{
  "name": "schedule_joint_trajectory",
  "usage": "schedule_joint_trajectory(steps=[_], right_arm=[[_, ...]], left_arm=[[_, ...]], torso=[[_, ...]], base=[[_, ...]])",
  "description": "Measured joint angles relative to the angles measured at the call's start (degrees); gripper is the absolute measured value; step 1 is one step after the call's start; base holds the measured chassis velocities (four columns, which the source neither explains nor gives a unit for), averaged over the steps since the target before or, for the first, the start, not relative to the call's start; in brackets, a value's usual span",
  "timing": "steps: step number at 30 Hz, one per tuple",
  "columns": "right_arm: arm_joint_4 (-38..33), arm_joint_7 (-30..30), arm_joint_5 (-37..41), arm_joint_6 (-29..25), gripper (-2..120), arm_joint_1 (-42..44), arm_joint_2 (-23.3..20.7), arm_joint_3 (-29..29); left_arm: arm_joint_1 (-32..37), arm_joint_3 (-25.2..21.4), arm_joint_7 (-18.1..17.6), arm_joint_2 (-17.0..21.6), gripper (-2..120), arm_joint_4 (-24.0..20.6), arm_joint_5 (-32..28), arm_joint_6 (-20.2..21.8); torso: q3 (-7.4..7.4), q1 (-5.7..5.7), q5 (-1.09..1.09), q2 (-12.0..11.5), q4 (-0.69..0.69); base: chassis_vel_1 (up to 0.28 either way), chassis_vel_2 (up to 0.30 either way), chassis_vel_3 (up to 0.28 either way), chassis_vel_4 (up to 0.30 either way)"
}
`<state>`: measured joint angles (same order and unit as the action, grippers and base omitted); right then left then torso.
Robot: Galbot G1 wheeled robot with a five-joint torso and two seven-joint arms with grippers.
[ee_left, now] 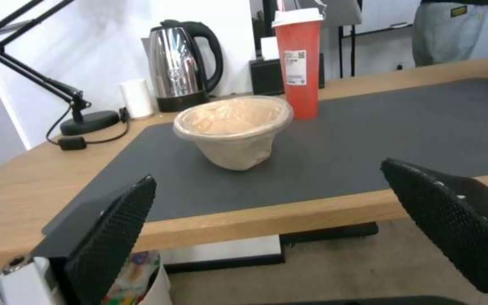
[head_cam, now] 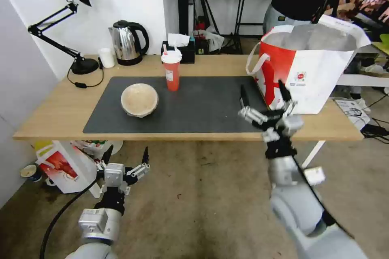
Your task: Pick up the trash from the table and place it into the takeout bag.
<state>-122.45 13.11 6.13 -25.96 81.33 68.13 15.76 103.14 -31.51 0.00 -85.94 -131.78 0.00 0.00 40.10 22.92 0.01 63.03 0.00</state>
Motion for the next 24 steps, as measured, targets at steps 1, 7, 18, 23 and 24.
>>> schedule_joint_trajectory(steps=[1, 7, 18, 23, 24], right_arm=[[0.1, 0.3, -0.9, -0.4, 100, 1.2, 0.1, 0.0], [-0.4, 2.7, -2.0, -0.6, 100, 5.9, -1.3, 0.2], [-0.2, 3.7, -2.2, -1.0, 100, 9.6, -5.8, -0.2], [0.3, 3.8, -2.4, -1.3, 100, 10.2, -6.9, -0.7], [0.3, 3.9, -2.4, -1.3, 100, 10.4, -7.3, -0.8]], left_arm=[[0.0, 0.0, 0.0, 0.0, 100, 0.0, 0.0, 0.0], [0.0, 0.0, 0.0, 0.0, 100, 0.0, 0.0, 0.0], [0.0, 0.0, 0.0, 0.0, 100, 0.0, 0.0, 0.0], [0.0, 0.0, 0.0, 0.0, 100, 0.0, 0.0, 0.0], [0.0, 0.0, 0.0, 0.0, 100, 0.0, 0.0, 0.0]], torso=[[0.0, 0.0, -0.01, 0.0, 0.0], [0.0, 0.0, -0.02, 0.0, -0.01], [0.0, 0.0, -0.01, 0.0, 0.0], [0.0, 0.0, 0.0, 0.0, 0.0], [0.0, 0.0, 0.0, 0.0, 0.0]], base=[[0.0, 0.0, 0.0, 0.0], [0.0, 0.0, 0.0, 0.0], [0.0, 0.0, 0.0, 0.0], [0.0, 0.0, 0.0, 0.0], [0.0, 0.0, 0.0, 0.0]])
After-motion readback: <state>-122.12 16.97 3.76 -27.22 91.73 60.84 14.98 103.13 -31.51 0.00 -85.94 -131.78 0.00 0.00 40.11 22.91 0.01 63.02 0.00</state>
